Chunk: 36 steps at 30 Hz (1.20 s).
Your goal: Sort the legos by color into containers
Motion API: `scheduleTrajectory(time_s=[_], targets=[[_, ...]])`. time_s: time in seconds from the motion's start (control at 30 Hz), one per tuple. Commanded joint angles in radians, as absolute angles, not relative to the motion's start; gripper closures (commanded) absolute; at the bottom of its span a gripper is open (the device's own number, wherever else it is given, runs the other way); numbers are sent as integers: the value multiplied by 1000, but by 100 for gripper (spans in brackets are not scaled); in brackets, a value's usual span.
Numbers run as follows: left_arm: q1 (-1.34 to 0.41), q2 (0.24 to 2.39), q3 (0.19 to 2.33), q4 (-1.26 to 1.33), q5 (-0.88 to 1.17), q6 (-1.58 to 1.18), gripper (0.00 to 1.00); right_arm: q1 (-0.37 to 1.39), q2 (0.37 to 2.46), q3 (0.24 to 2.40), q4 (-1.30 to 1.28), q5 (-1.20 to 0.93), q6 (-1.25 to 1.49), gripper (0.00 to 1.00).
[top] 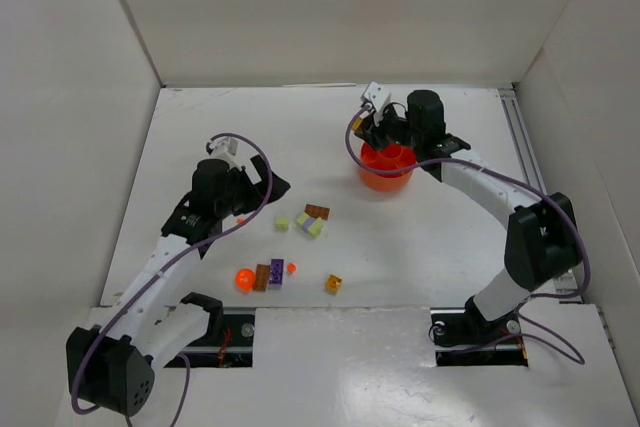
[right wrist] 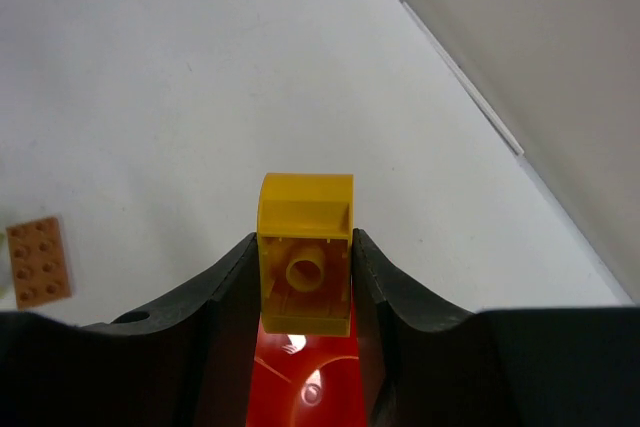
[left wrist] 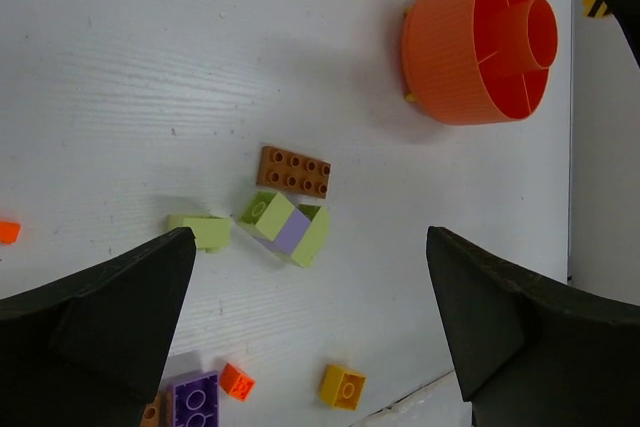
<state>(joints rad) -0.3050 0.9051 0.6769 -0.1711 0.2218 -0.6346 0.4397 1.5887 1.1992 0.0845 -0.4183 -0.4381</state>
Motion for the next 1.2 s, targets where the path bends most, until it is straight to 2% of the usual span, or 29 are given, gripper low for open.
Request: scheduleTrajectory(time_s=[0.0, 0.33, 0.7, 0.97, 1.0, 1.17], targets=[[-339, 934, 690, -103, 227, -591, 0, 388, 1643, 1252, 123, -664, -557, 78], [-382, 1080, 752, -103, 183, -563, 0, 342, 1755, 1276, 123, -744, -597, 72], [-423, 1137, 799, -112, 143, -554, 0, 290, 1795, 1285, 123, -765, -597, 66], [-423, 1164, 808, -121, 143, -563, 0, 272, 1804, 1276, 123, -796, -597, 54], [-432, 1164, 808, -130, 132, -563, 0, 272, 1804, 1276, 123, -796, -597, 49], [-453, 1173, 827, -155, 108, -563, 0, 262, 1804, 1267, 123, -808, -597, 43]])
